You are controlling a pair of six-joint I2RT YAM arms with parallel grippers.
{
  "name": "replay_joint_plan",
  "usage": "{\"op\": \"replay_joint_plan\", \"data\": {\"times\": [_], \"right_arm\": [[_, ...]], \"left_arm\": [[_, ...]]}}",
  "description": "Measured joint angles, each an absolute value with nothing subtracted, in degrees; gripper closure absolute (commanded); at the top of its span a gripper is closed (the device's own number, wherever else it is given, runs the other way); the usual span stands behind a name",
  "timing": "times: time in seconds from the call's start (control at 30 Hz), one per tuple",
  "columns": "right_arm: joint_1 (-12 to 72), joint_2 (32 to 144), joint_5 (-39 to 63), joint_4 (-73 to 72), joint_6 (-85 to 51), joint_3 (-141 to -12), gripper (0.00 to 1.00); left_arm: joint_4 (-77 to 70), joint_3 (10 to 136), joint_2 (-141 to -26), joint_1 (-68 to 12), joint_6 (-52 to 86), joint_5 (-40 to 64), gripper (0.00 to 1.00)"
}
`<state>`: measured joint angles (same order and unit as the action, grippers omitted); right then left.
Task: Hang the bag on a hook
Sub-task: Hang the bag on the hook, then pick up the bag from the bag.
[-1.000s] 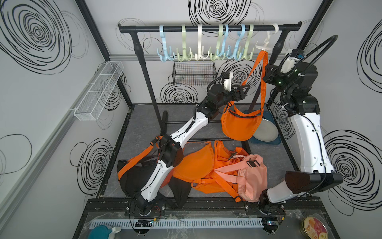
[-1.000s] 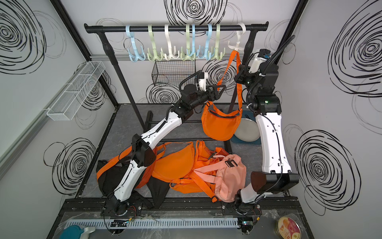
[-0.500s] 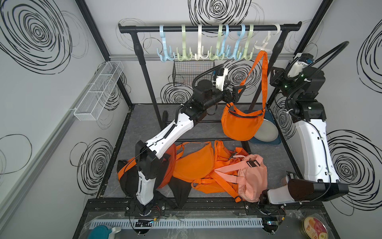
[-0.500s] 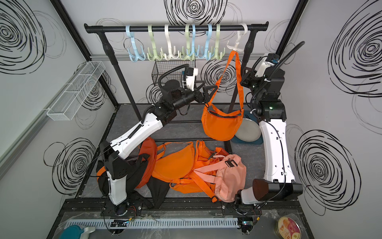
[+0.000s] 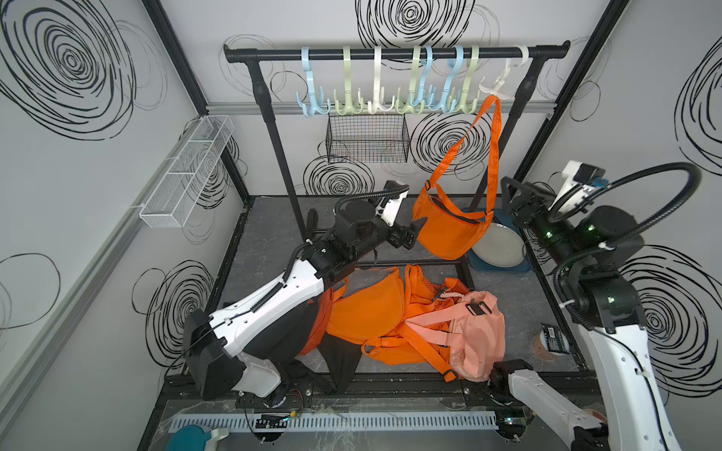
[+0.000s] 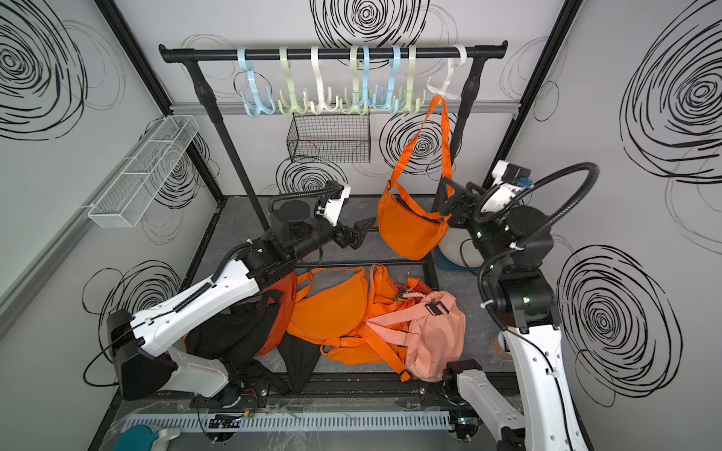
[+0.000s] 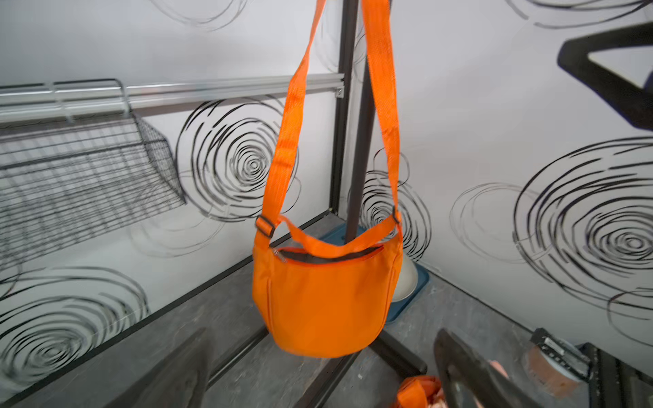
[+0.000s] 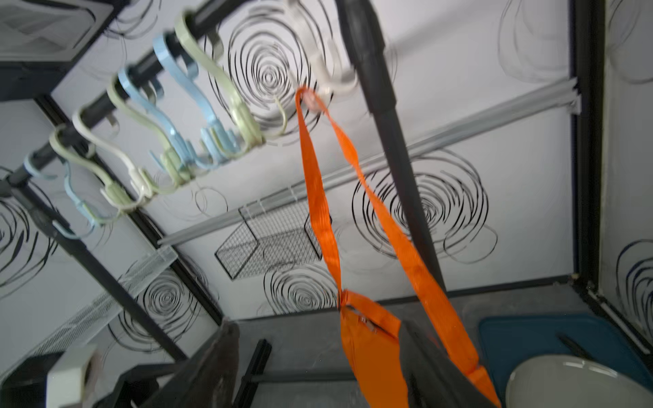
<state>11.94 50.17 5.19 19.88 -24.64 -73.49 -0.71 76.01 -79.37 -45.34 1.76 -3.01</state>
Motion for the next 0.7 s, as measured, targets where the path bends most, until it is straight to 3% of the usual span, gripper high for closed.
{"op": "replay_joint_plan", "data": {"times": [0.13, 0.3, 0.43, 0.7], "right_arm": [[17.8, 46.1, 3.5, 26.6, -25.7, -57.1, 0.23], [25.3, 49.1, 2.6, 33.3, -25.7, -44.3, 0.23], [32.2, 55.3, 1.7, 32.3, -25.3, -42.3, 0.29], [36.4, 74.0, 4.5, 23.0, -27.1, -43.9, 0.29]], "left_arm": [[0.6, 67.5, -71.9, -46.7, -0.8, -10.7, 0.01], [0.8, 59.9, -65.5, -51.5, -4.1, -19.8, 0.01], [-1.1, 53.7, -62.8, -55.6, -7.7, -27.8, 0.01], [-4.7, 50.9, -61.0, -55.5, -7.3, -34.7, 0.01]]}}
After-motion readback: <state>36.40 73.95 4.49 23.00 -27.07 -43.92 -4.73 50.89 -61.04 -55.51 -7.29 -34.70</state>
